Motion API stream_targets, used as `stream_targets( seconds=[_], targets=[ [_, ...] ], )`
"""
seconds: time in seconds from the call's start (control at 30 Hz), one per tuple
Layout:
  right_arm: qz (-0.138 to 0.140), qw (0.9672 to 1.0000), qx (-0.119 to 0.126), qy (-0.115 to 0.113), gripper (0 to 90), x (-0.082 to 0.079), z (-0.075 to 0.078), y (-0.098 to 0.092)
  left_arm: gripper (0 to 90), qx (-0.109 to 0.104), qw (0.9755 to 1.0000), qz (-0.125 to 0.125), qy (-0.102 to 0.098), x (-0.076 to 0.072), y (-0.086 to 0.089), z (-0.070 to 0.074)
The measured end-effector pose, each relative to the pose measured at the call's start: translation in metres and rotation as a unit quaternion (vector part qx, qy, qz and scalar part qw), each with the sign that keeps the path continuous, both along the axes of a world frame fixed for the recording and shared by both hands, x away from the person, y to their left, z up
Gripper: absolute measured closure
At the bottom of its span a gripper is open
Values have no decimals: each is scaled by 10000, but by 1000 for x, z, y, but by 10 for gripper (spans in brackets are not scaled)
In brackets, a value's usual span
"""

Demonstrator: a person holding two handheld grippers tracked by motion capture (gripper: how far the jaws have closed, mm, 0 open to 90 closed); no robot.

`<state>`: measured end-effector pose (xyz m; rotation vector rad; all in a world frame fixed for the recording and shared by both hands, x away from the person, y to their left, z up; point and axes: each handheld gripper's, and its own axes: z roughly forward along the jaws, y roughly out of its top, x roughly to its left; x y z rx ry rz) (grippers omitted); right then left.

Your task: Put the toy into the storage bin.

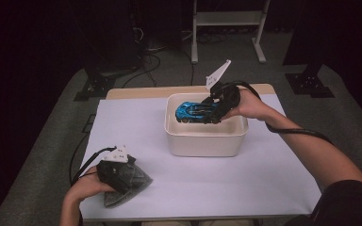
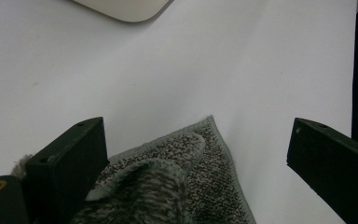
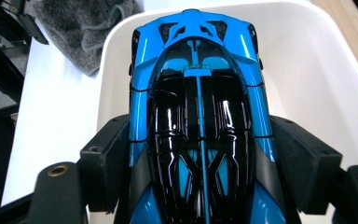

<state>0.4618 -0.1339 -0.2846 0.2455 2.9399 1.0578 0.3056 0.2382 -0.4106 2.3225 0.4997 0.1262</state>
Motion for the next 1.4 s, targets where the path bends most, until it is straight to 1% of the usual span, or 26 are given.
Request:
stream_targets(
  seconds=[0.03,0.33,0.5,0.7,0.73,0.87,0.93,0.97,1.17,1.4],
  targets=[
    [6,10000,-5,-11,253,1,-3,1,42,-7,10000,6,2,0,0,0],
    [13,9999,-53,162,253,5,-20,7,42,18,10000,-19,32,0,-1,-1],
    [16,9997,-98,211,253,8,-27,9,41,-13,10000,-32,24,0,-1,-1],
    [93,9995,-160,262,253,9,-33,16,41,-28,10000,-26,8,-1,0,0],
    [101,9993,-180,305,253,9,-34,17,41,-46,10000,-16,21,-1,0,0],
    [165,9991,-284,274,253,10,-41,23,41,-55,10000,3,31,-1,1,0],
    [213,9986,-361,313,253,11,-46,28,41,-53,10000,-3,33,-1,1,0],
    [213,9986,-361,313,253,11,-46,28,41,-52,10000,-2,35,-1,1,0],
    [308,9974,-542,370,253,12,-55,34,41,-71,10000,8,42,-1,2,0],
    [293,9962,-693,427,253,14,-63,39,41,-68,10000,-4,17,-1,3,0]
  ],
)
